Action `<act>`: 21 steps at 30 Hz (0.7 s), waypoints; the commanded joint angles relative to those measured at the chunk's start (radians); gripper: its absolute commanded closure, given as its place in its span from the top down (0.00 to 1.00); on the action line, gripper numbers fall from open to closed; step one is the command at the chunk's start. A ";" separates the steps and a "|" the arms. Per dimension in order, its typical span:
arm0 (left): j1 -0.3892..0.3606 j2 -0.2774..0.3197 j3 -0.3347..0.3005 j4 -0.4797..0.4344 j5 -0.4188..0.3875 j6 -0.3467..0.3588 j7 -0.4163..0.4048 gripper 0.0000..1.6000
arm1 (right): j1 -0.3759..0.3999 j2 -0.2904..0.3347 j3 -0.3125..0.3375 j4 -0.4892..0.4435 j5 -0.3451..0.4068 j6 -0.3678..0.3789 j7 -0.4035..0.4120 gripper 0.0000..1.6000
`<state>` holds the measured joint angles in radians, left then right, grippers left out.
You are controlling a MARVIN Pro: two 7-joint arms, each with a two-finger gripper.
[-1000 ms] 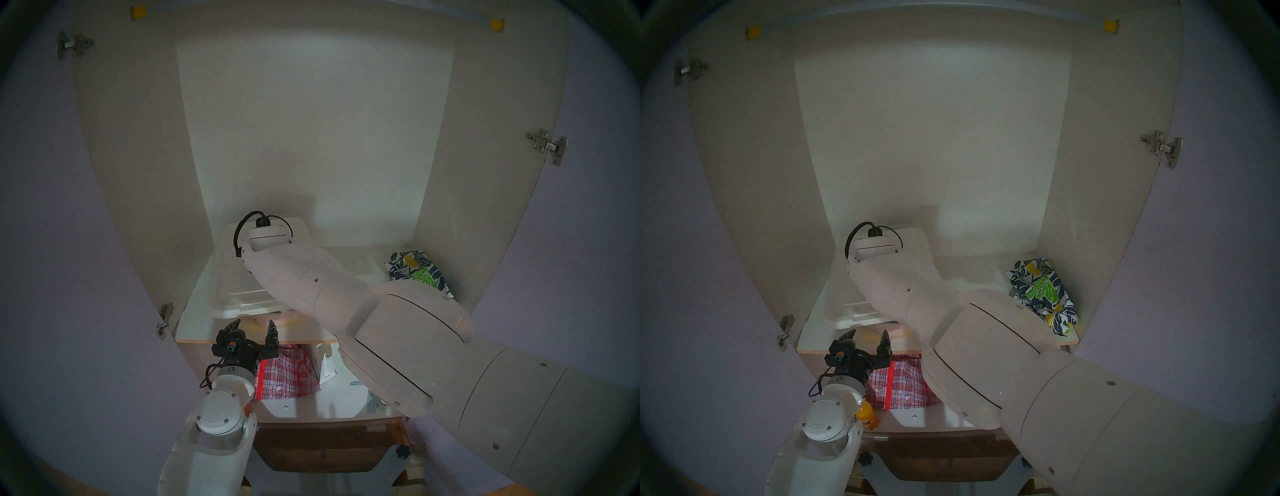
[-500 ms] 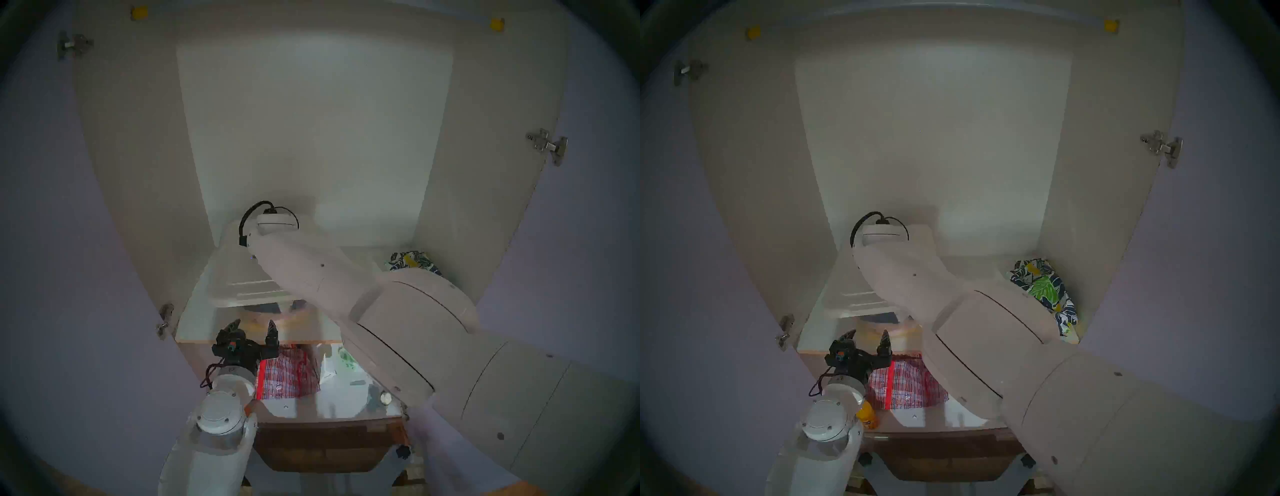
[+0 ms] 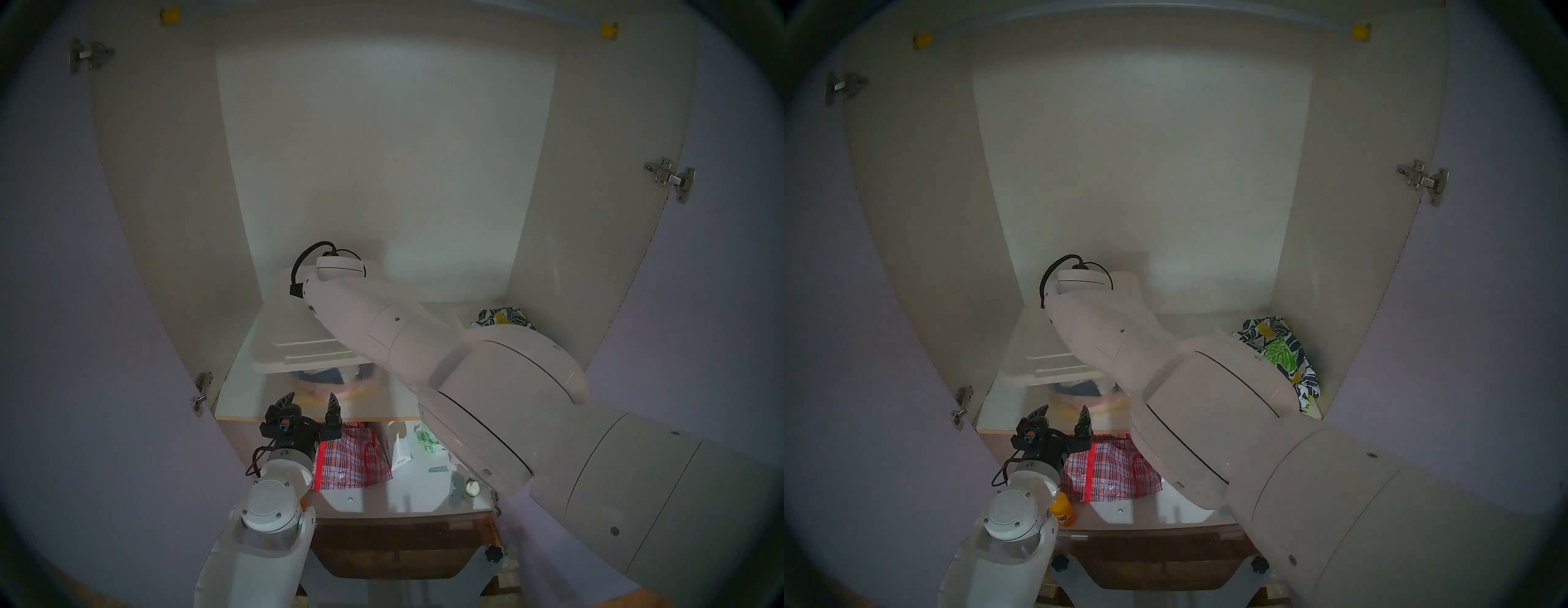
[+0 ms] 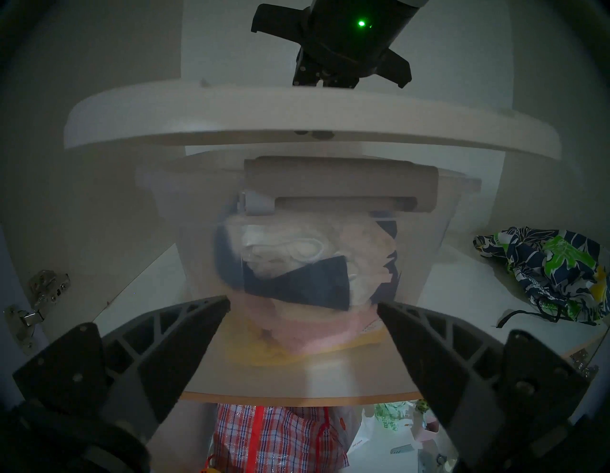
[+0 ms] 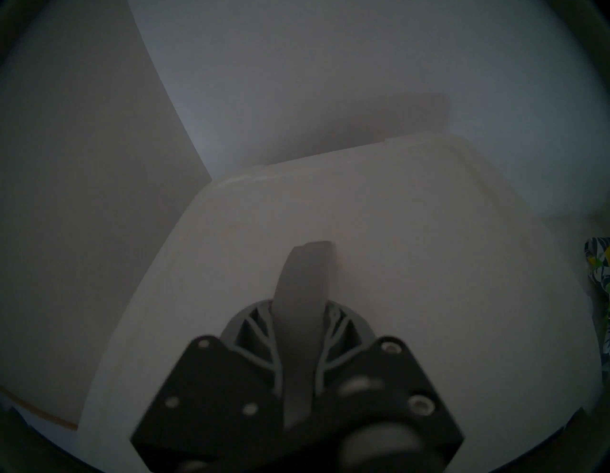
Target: Take clothing out of the storage bin and put the lid back on the bin
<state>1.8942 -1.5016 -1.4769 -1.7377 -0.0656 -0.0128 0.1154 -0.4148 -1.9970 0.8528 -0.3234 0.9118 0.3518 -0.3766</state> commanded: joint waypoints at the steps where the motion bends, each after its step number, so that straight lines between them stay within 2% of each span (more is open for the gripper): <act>1: -0.013 0.001 0.001 -0.021 0.001 -0.007 -0.002 1.00 | 0.028 -0.010 -0.005 -0.022 0.007 -0.017 0.015 0.00; 21: -0.020 0.002 0.006 -0.009 -0.001 -0.008 0.010 1.00 | -0.004 -0.010 -0.049 0.002 0.013 -0.021 0.034 0.00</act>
<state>1.8869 -1.4998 -1.4717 -1.7231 -0.0682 -0.0129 0.1287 -0.4407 -1.9967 0.8092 -0.3059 0.9249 0.3470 -0.3500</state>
